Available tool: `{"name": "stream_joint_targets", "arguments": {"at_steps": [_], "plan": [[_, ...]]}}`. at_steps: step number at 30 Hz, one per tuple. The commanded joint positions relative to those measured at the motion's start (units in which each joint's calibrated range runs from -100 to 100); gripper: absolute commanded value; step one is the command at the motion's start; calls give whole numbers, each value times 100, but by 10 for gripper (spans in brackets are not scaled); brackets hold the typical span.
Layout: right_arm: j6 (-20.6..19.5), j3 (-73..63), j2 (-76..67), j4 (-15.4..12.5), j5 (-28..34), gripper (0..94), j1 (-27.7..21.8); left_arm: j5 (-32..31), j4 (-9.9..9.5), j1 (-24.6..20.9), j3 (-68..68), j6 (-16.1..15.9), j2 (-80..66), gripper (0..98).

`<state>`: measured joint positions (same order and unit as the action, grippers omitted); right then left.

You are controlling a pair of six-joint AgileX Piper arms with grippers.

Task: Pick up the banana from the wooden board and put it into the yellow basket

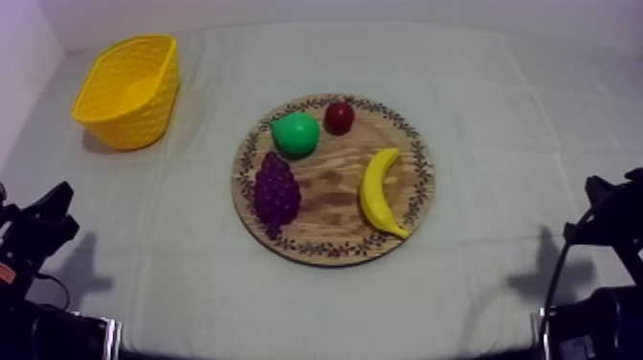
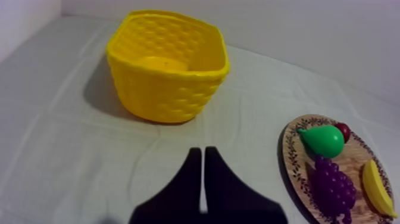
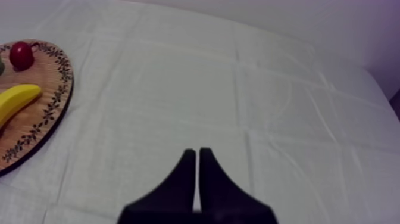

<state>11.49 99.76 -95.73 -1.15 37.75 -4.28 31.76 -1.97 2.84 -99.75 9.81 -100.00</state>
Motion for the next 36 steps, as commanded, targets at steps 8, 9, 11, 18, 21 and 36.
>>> {"name": "stream_joint_targets", "arguments": {"at_steps": [8,9,11,18,21,36], "plan": [[1,2,-2,1,-1,3,0,1,-1,2,-3,-2,0,1],[1,2,-2,1,-1,3,0,1,-1,2,-3,-2,0,1],[1,2,-2,1,-1,3,0,1,-1,2,-3,-2,0,1],[1,2,-2,1,-1,3,0,1,-1,2,-3,-2,0,1],[1,2,-2,1,-1,3,0,1,-1,2,-3,-31,0,1],[1,2,-2,1,-1,3,0,1,-1,12,-3,108,0,1]]}}
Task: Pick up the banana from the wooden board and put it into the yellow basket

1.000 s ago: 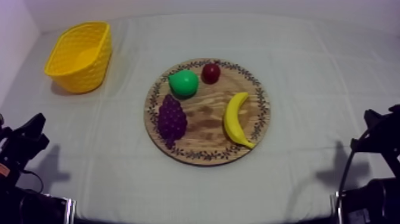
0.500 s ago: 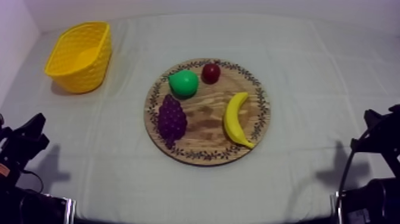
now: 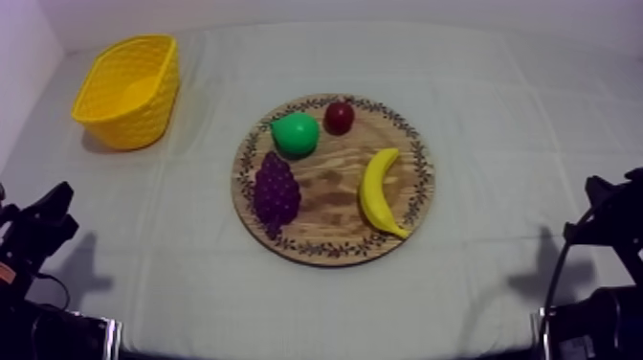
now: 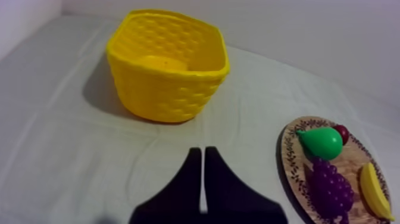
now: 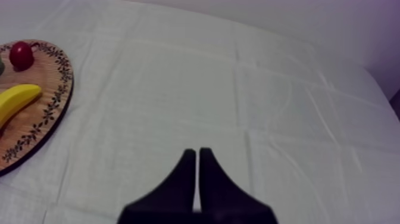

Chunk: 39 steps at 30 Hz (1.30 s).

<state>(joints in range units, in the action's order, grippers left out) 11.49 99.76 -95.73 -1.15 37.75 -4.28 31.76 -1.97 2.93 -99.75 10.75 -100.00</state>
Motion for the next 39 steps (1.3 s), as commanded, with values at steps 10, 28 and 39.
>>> {"name": "stream_joint_targets", "arguments": {"at_steps": [10,28,39], "plan": [[1,2,-2,1,-1,3,0,-299,160,126,282,-167,368,1],[1,2,-2,1,-1,3,0,361,112,1307,4407,-228,3921,1],[1,2,-2,1,-1,3,0,1369,-24,2419,6667,223,5596,2]]}}
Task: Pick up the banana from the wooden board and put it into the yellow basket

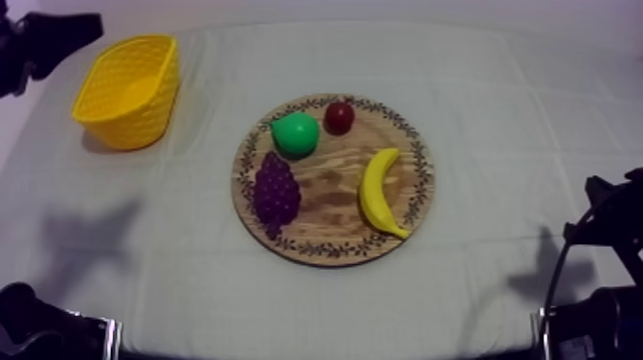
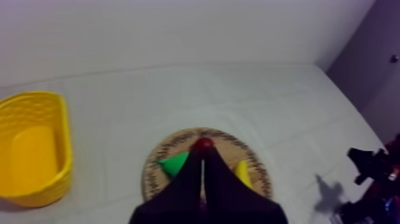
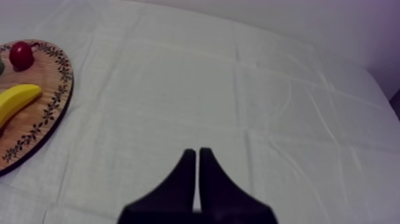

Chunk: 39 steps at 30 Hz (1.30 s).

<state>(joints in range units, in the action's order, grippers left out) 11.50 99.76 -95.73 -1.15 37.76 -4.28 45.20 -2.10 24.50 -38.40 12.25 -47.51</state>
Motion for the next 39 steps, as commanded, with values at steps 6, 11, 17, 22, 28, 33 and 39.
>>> {"name": "stream_joint_targets", "arguments": {"at_steps": [6,11,17,22,28,33,39], "plan": [[0,2,-2,1,-2,3,0,146,-34,793,1113,411,1081,4],[0,2,-2,1,-2,3,0,284,-54,1168,1419,699,1622,6],[0,2,-2,1,-2,3,0,556,-109,1504,1707,1010,2199,8],[0,2,-2,1,-2,3,0,829,-118,1648,1804,1220,2607,10],[0,2,-2,1,-2,3,0,1037,-120,1734,1710,1433,3042,15],[0,2,-2,1,-2,3,0,1226,-127,1801,1765,1558,3429,27],[0,2,-2,1,-2,3,0,1421,-180,1875,1915,1664,3783,98]]}}
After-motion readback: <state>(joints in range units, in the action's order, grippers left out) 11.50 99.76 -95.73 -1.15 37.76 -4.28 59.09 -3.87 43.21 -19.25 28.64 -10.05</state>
